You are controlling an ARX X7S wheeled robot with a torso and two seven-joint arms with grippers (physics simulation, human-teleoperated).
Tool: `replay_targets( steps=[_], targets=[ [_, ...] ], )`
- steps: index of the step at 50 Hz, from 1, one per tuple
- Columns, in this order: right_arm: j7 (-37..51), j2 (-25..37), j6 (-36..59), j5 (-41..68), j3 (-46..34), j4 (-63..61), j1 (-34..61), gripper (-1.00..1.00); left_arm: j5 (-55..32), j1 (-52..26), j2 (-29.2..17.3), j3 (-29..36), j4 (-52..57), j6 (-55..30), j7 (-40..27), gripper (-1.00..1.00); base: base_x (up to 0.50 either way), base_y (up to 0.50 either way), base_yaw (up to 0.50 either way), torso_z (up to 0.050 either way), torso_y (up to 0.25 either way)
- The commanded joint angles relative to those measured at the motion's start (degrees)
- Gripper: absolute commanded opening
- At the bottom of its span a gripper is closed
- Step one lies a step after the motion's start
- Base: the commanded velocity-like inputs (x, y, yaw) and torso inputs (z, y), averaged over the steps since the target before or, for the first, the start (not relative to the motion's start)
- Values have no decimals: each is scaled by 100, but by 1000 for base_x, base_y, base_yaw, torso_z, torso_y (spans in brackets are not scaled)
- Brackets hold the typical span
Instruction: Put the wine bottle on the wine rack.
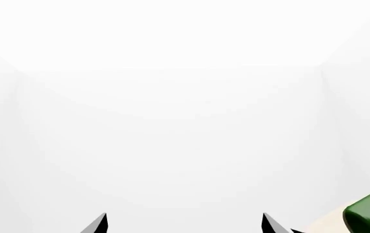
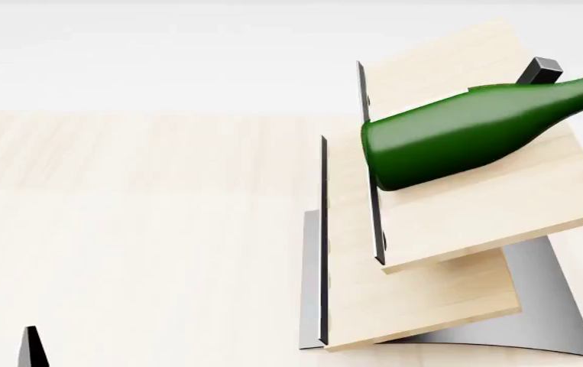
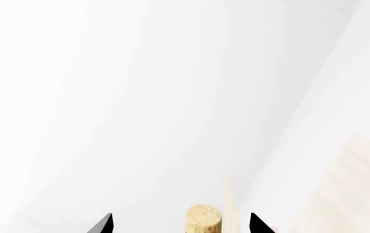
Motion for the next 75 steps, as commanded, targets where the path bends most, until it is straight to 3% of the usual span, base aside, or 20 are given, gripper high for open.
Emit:
replay_targets(
  steps=[1, 10, 28, 46, 59, 67, 75],
  targets=[
    [131, 109, -174, 83, 229, -324, -294, 100, -5, -9, -10, 11, 1, -6, -10, 100, 0, 0, 0, 0, 0],
    [12, 123, -362, 71, 412, -410, -620, 100, 0, -14, -15, 24, 8, -20, -15, 100, 0, 0, 0, 0, 0],
    [-116, 209, -1381, -1108, 812, -1548, -1664, 100, 13, -27, -21, 48, -1, -24, -35, 100, 0, 0, 0, 0, 0],
    [850, 296, -2623, -4290, 889, -2533, -2786, 100, 37, -7, -37, 68, 49, -34, -58, 100, 0, 0, 0, 0, 0],
    [1934, 872, -2554, -5679, 1367, -3873, -3338, 100, 32, -12, -49, 85, 51, -13, -66, 100, 0, 0, 0, 0, 0],
    [2106, 921, -2985, -5916, 2284, -4538, -4061, 100, 11, -32, -54, 103, 43, -28, -60, 100, 0, 0, 0, 0, 0],
    [2137, 647, -3377, -6120, 3715, -5270, -4965, 100, 13, -39, -58, 119, 36, -31, -62, 100, 0, 0, 0, 0, 0]
  ],
)
